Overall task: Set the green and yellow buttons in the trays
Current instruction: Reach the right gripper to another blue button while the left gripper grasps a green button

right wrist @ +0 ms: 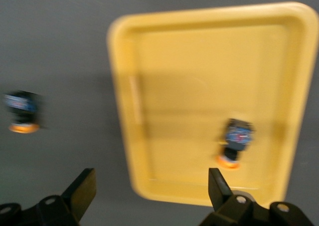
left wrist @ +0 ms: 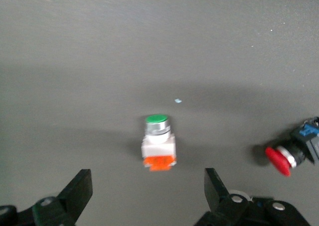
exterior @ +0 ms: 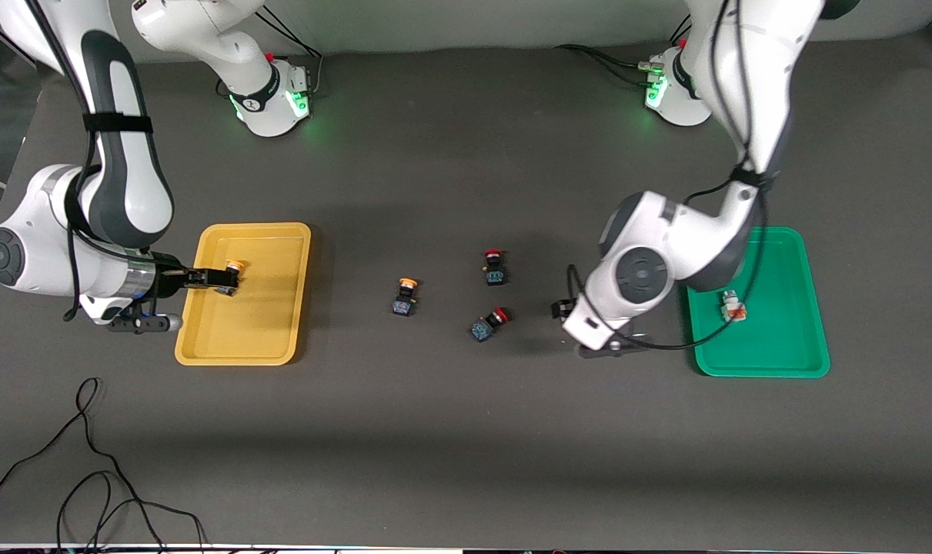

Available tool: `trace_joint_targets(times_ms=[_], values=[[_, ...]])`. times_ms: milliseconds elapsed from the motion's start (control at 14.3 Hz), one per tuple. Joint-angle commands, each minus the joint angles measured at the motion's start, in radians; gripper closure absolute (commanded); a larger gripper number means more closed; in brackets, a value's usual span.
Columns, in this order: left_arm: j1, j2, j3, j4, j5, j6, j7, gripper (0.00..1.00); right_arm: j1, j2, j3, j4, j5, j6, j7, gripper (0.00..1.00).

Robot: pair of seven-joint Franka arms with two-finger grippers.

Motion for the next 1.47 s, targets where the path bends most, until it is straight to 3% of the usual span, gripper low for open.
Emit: trace_joint_targets(times_ms=[0,210,419,489,559,909,1188,1258,1328,1398], values=[[-0.010,0.094,0.015,0.043,-0.004,0.073,-0.035,0.00,0.146,0.075,-0.004,0.102,0.070,-0.016,0.236,0.00],[-0.007,0.124,0.015,0.037,-0.004,0.080,-0.035,0.02,0.272,0.194,-0.003,0.217,0.195,0.017,0.454,0.00],[-0.013,0.124,0.015,0.030,-0.005,0.058,-0.059,0.54,0.395,0.308,-0.003,0.233,0.202,0.164,0.599,0.00],[-0.016,0.124,0.014,0.030,-0.005,0.057,-0.086,0.68,0.420,0.352,-0.001,0.233,0.204,0.210,0.625,0.00],[-0.022,0.124,0.012,0.027,-0.005,0.057,-0.097,0.75,0.435,0.388,0.004,0.234,0.212,0.246,0.662,0.00],[-0.022,0.111,0.010,0.027,-0.007,0.040,-0.108,0.86,0.447,0.514,0.045,0.224,0.307,0.367,0.670,0.00],[0.032,0.010,0.010,0.087,-0.067,-0.167,-0.081,0.86,0.447,0.542,0.063,0.213,0.319,0.401,0.668,0.01],[0.050,-0.021,0.010,0.102,-0.077,-0.227,-0.043,0.86,0.447,0.542,0.068,0.211,0.330,0.402,0.668,0.10],[0.079,-0.047,0.010,0.109,-0.099,-0.270,-0.009,0.86,0.446,0.540,0.068,0.210,0.336,0.401,0.668,0.29],[0.108,-0.075,0.010,0.109,-0.107,-0.294,0.029,0.86,0.446,0.538,0.068,0.208,0.337,0.401,0.677,0.55]])
